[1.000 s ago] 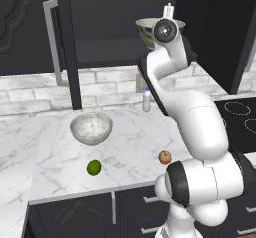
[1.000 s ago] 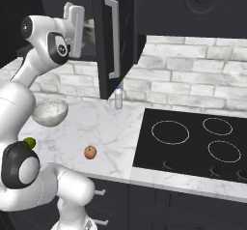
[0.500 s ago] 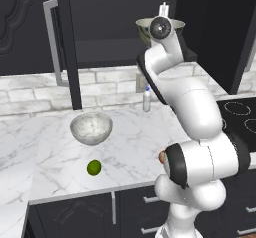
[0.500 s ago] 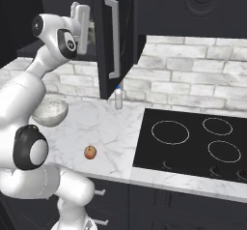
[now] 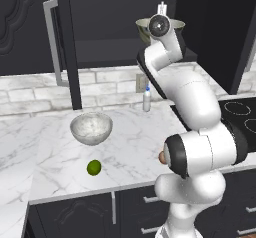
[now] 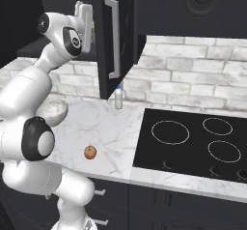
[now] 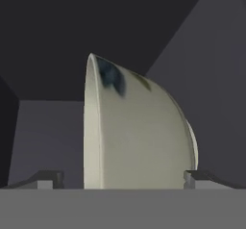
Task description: Pick both bowls and place them on the counter. Then place the lime in one bowl and place the peach in the other bowl.
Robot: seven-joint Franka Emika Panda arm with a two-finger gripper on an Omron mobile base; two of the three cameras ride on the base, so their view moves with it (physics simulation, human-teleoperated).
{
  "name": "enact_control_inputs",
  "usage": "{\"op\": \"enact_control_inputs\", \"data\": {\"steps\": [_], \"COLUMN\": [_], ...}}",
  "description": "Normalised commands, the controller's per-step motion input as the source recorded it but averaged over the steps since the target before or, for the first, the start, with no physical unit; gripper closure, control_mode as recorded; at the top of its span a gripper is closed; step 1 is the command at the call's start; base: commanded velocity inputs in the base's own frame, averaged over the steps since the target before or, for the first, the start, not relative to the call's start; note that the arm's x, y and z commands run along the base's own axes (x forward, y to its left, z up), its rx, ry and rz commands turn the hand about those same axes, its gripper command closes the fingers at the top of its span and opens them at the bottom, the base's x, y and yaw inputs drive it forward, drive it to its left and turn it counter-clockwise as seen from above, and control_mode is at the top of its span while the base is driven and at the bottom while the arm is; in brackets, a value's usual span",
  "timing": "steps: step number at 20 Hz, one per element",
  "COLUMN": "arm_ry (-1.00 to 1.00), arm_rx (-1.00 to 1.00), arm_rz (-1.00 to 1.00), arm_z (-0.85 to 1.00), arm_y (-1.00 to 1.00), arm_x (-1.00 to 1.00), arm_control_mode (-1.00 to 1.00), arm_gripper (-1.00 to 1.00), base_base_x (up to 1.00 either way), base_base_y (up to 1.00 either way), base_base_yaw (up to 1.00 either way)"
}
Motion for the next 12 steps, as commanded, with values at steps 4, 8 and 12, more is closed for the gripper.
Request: {"op": "enact_control_inputs", "data": {"steps": [4, 8, 12], "arm_ry": [0.00, 0.00, 0.00], "arm_rx": [0.00, 0.00, 0.01], "arm_rz": [0.00, 0.00, 0.00], "arm_z": [-0.11, -0.08, -0.05], "arm_y": [0.00, 0.00, 0.00], "arm_x": [0.13, 0.24, 0.30], "arm_control_mode": [-1.00, -1.00, -1.00], "arm_gripper": [-1.00, -1.00, -1.00], "base_base_x": [0.00, 0.00, 0.00], "base_base_y": [0.00, 0.00, 0.00], "base_base_yaw": [0.00, 0.00, 0.00]}}
